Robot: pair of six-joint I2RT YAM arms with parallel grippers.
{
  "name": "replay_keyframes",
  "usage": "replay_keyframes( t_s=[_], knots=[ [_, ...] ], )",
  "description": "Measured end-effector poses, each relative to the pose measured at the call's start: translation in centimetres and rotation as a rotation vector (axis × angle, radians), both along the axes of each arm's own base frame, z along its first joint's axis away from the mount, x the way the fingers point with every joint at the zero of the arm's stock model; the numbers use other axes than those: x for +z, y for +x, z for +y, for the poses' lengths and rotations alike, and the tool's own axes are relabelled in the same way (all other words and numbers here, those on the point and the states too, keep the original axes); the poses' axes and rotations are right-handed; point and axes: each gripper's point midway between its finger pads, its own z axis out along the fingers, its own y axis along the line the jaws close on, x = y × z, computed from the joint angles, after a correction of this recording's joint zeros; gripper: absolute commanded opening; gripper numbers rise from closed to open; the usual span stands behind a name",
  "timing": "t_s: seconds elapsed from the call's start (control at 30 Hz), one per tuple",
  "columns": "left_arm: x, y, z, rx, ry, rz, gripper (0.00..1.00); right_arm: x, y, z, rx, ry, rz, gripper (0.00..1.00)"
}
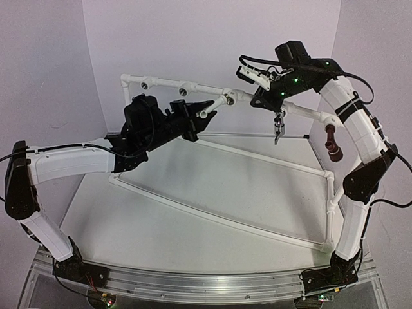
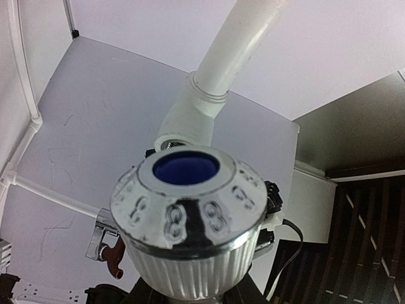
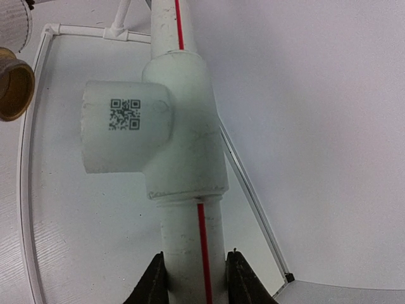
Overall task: Install the water faucets
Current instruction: Hold the pipe with the faucet installed at the center of the board.
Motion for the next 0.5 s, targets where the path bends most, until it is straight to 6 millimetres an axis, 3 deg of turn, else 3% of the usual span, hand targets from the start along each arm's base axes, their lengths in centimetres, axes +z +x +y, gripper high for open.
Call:
replay_keyframes(
  t_s=[0.5],
  knots=[
    [-0.61, 0.56, -0.48, 0.096, -0.038, 0.022, 0.00, 0.00, -0.16, 0.31, -0.001, -0.001, -0.003, 0.00]
  ],
)
